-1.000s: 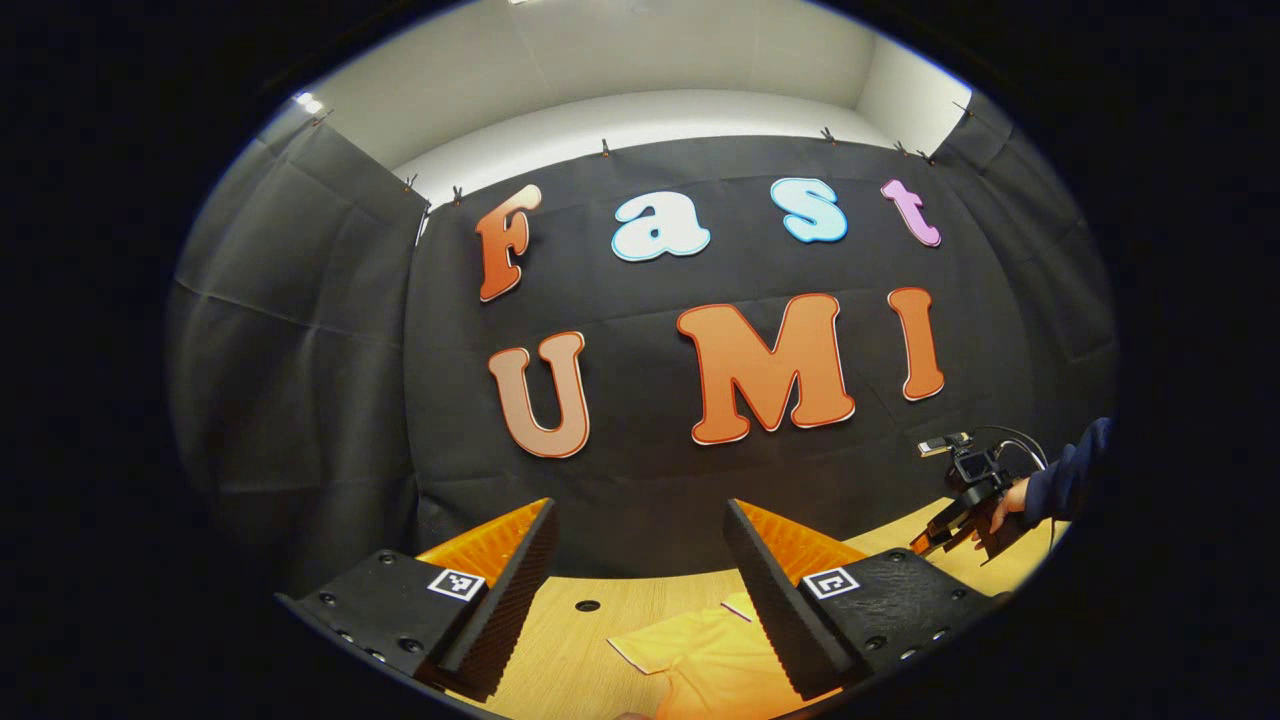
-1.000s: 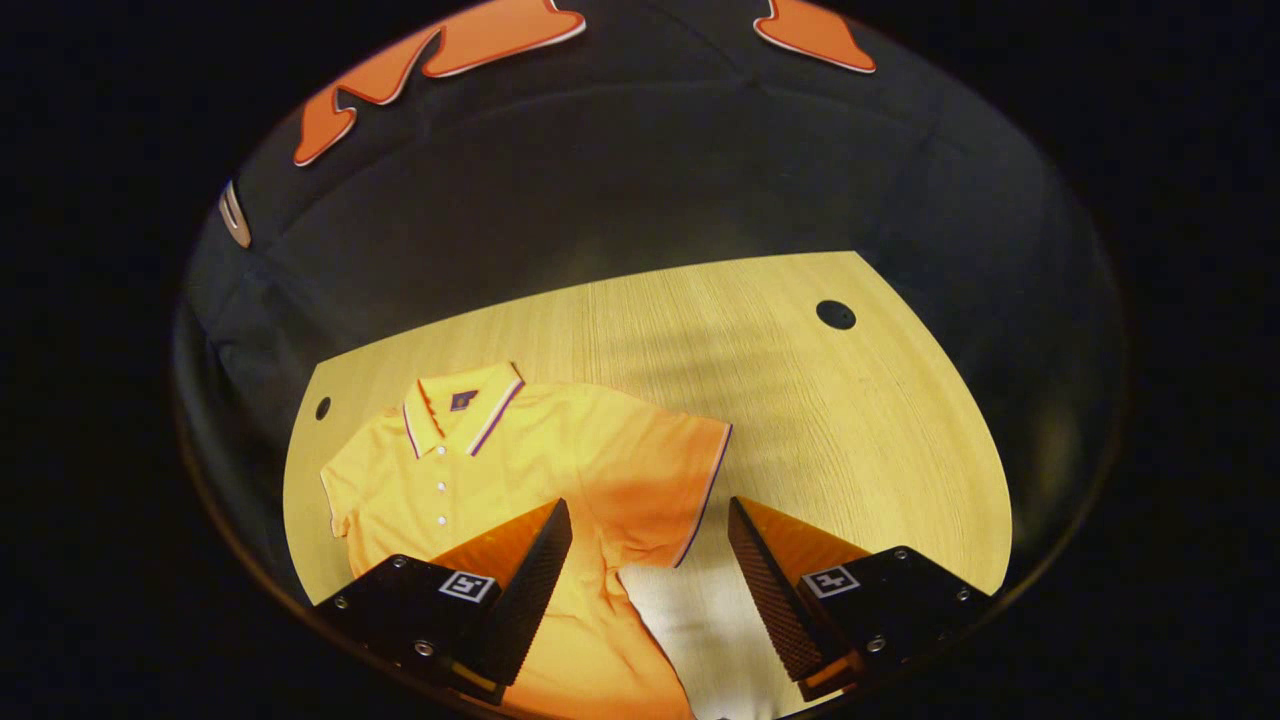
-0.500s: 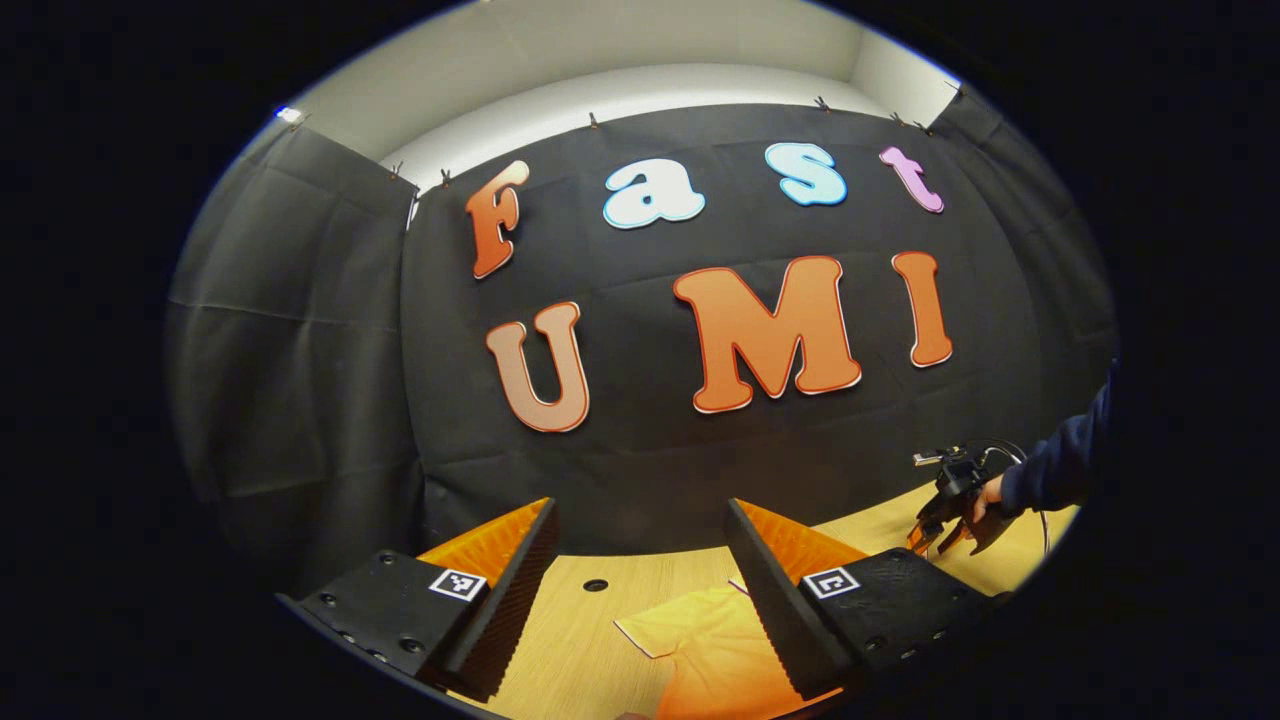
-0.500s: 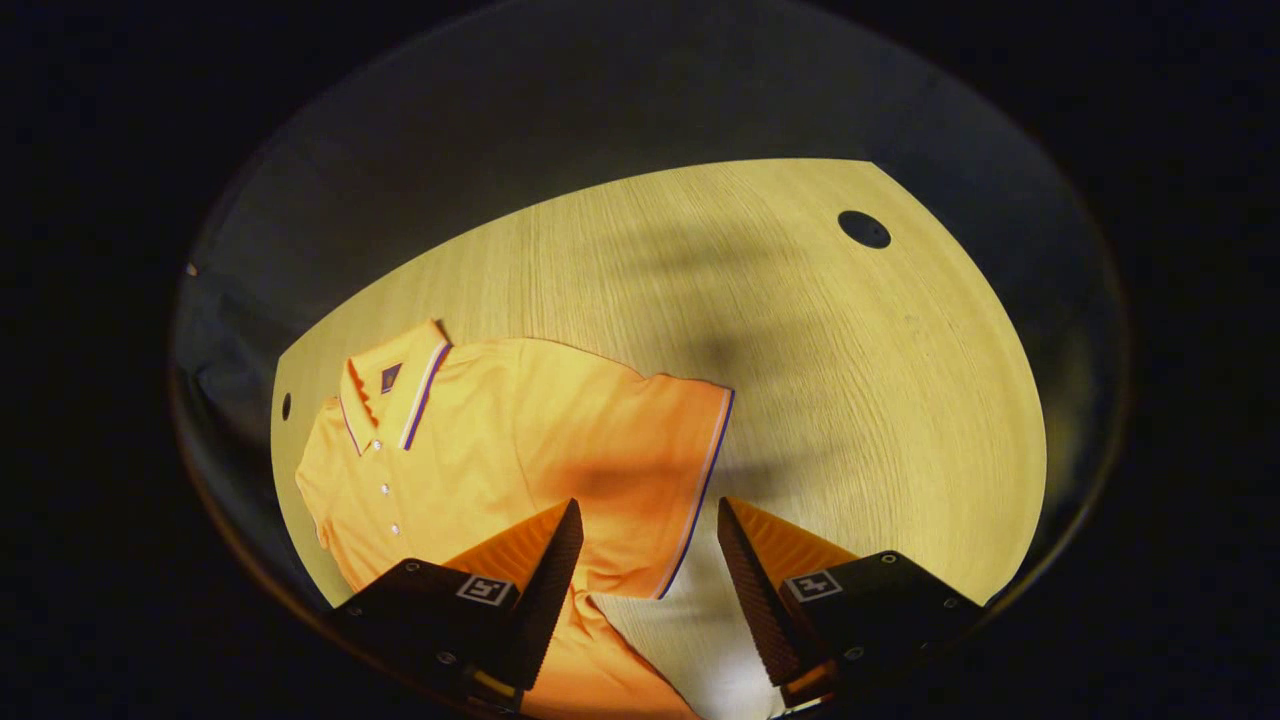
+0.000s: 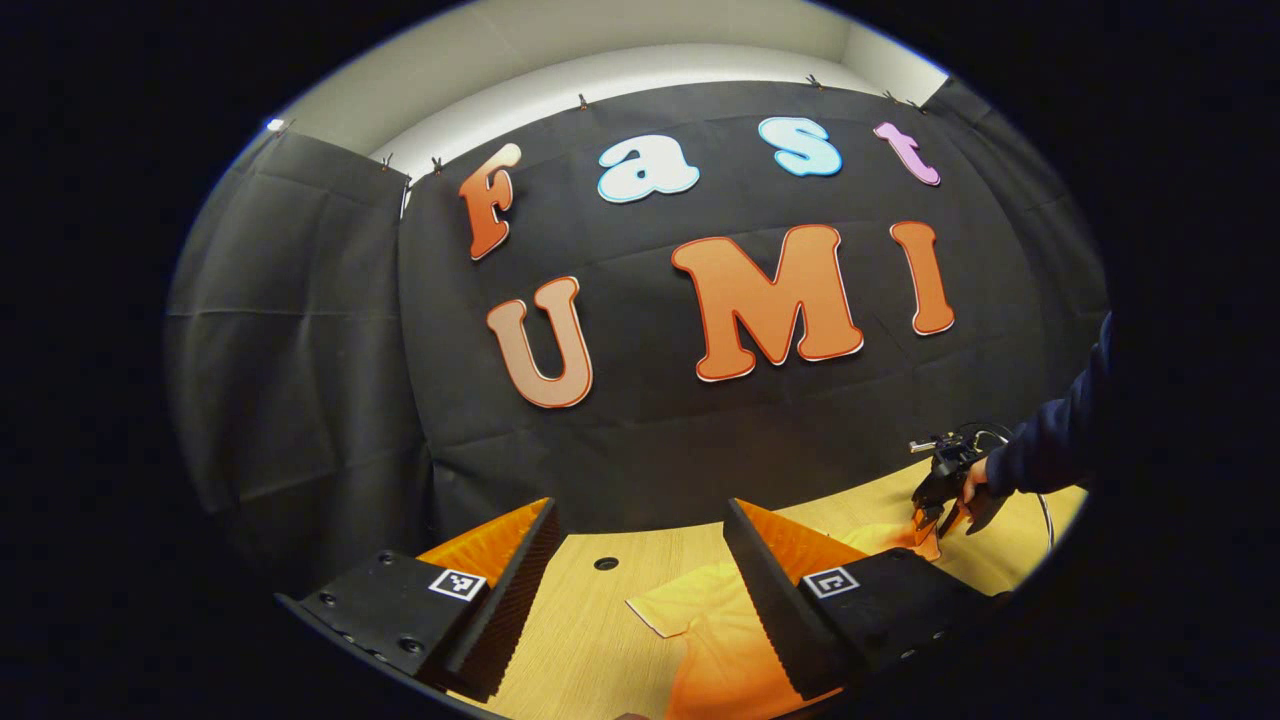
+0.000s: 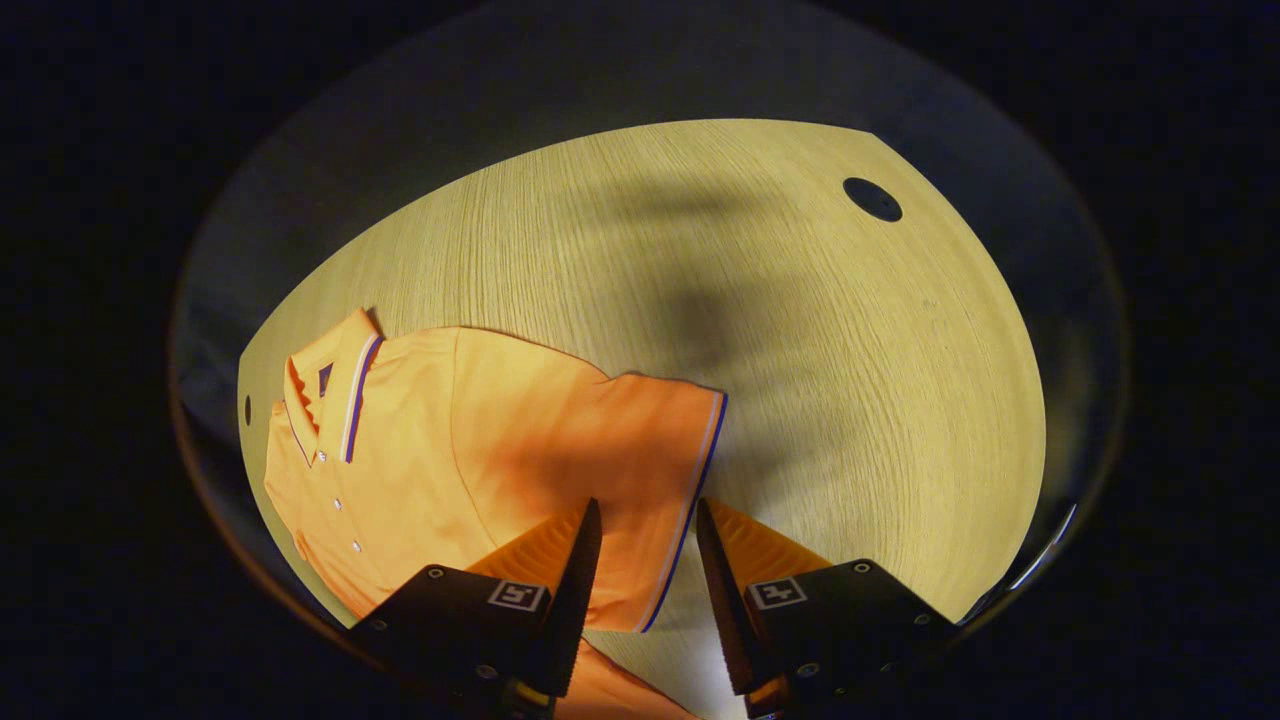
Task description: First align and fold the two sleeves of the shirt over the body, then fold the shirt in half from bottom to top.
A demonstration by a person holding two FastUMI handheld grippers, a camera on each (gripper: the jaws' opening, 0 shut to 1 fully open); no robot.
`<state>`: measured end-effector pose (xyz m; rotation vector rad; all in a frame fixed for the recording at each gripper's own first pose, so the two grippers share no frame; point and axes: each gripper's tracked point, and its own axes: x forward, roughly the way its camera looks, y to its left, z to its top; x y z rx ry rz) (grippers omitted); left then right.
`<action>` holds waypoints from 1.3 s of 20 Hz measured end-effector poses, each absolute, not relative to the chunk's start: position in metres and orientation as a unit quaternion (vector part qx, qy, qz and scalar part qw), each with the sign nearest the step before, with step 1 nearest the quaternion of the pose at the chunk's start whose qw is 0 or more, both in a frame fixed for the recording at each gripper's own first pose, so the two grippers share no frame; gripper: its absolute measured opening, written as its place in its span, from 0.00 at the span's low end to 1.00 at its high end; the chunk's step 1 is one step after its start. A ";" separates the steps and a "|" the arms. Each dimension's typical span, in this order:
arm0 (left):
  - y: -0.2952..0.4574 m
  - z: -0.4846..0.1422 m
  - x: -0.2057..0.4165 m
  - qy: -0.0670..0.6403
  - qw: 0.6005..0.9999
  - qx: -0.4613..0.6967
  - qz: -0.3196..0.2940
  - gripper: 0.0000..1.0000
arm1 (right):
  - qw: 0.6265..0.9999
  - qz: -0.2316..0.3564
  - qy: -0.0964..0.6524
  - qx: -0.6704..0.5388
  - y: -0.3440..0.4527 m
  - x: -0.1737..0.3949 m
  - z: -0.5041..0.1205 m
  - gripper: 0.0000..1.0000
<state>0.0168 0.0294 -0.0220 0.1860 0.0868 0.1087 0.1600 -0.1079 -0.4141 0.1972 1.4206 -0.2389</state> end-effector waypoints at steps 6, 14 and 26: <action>0.028 -0.035 0.018 0.059 0.993 0.087 0.054 0.99 | 0.755 -0.107 0.643 0.070 -0.105 0.160 -0.416 0.24; 0.044 -0.039 0.013 0.061 0.993 0.073 0.066 0.99 | 0.785 -0.086 0.593 0.159 -0.071 0.190 -0.376 0.04; 0.061 -0.044 -0.003 0.061 0.993 0.068 0.080 0.99 | 0.809 0.021 0.565 0.160 0.034 0.207 -0.318 0.04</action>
